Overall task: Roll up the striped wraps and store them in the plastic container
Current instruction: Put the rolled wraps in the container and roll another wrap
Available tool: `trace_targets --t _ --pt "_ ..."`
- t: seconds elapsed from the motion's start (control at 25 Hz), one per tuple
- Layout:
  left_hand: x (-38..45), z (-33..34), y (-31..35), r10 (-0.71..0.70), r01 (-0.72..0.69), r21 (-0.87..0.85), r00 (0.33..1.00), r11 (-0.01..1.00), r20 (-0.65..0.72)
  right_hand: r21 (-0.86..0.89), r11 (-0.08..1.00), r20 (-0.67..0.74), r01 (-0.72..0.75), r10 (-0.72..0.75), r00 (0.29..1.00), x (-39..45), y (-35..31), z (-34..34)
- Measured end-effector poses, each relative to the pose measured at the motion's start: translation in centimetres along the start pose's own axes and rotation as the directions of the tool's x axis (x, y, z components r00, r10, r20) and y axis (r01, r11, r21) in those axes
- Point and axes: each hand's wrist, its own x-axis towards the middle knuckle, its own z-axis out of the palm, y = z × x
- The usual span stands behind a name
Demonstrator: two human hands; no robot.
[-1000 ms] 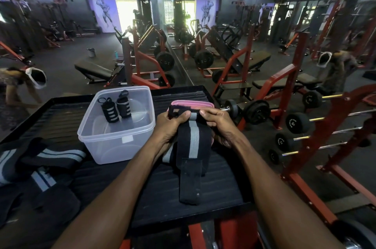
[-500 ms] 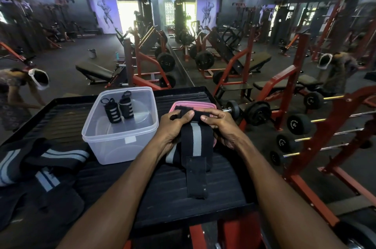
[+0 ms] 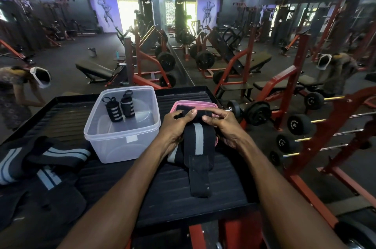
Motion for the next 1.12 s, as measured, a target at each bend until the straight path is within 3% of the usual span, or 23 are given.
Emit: trace_targets --t 0.28,0.4,0.84,1.0,1.12 --pt "0.4 0.3 -0.2 0.164 -0.163 0.022 0.984 0.986 -0.071 0.228 0.965 0.042 -0.134 0.127 0.991 -0.4 -1.2 0.8" --pt "0.4 0.3 -0.3 0.186 -0.186 0.013 0.98 0.983 -0.073 0.13 0.986 0.036 -0.105 0.101 0.994 -0.4 -0.9 0.9" --pt "0.5 -0.1 0.1 0.143 -0.143 -0.024 0.99 0.989 0.011 0.04 0.998 0.066 -0.052 0.049 0.997 -0.6 -0.4 1.6" --pt "0.6 0.2 -0.3 0.17 -0.17 0.011 0.985 0.985 0.012 0.009 0.997 -0.024 -0.071 0.071 0.997 -0.5 -0.5 1.9" --pt "0.8 0.3 -0.7 0.211 -0.212 0.045 0.977 0.976 0.017 -0.019 0.998 -0.099 0.054 -0.056 0.994 0.0 -0.3 1.9"
